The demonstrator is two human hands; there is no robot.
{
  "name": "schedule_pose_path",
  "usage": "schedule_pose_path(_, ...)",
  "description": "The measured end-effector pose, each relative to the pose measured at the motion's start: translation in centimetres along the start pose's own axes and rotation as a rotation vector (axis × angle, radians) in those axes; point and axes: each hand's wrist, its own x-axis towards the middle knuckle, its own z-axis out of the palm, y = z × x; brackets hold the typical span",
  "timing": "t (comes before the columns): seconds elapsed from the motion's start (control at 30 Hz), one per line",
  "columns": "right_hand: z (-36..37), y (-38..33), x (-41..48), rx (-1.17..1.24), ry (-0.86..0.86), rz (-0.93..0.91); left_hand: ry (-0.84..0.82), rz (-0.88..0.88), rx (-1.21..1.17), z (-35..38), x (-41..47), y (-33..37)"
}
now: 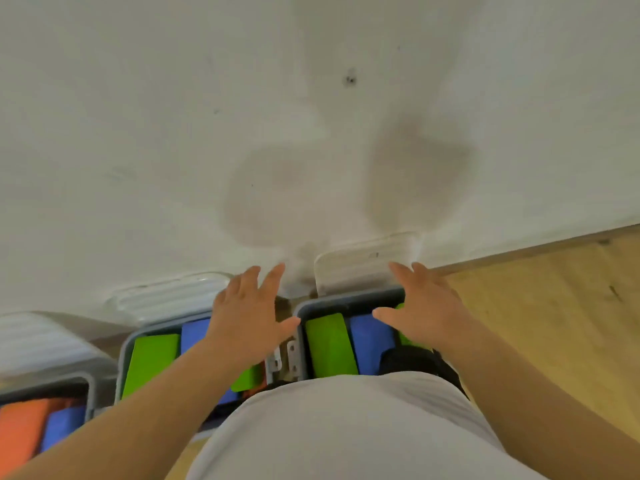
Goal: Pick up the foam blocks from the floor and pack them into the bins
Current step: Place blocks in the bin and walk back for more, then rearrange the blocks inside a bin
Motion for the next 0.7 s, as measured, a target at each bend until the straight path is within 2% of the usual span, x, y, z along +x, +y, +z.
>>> schedule_pose_path(0.13, -3.1, 2.5, -0.4, -0.025, -0.001, -0.089, 0.091, -0.074, -0.049, -1.9, -0.7, 2.6)
schedule_pose_path(0.27, -5.7, 5.6, -0.7, -0.179, -0.058, -0.197, 0.157, -0.202, -0.097, -0.7, -3.4, 7.1)
schedule_pose_path(0.4, -6.4, 6.6, -1.8, -0.315, -0.168, -0.345, 0.140, -0.421, -0.134, 2.2, -9.3, 12.1)
schedule_pose_path(0.57, -4.0, 4.8, -4.3, -0.536, -0.317, -0.558, 0.064, -0.741, -0.378, 5.6, -19.4, 16.2)
schedule_pose_path(0.7, -0.5, 2.0, -9.0, -0.655, -0.398, -0.743, 0.121, -0.998, -0.506, 9.4, -29.3, 18.6)
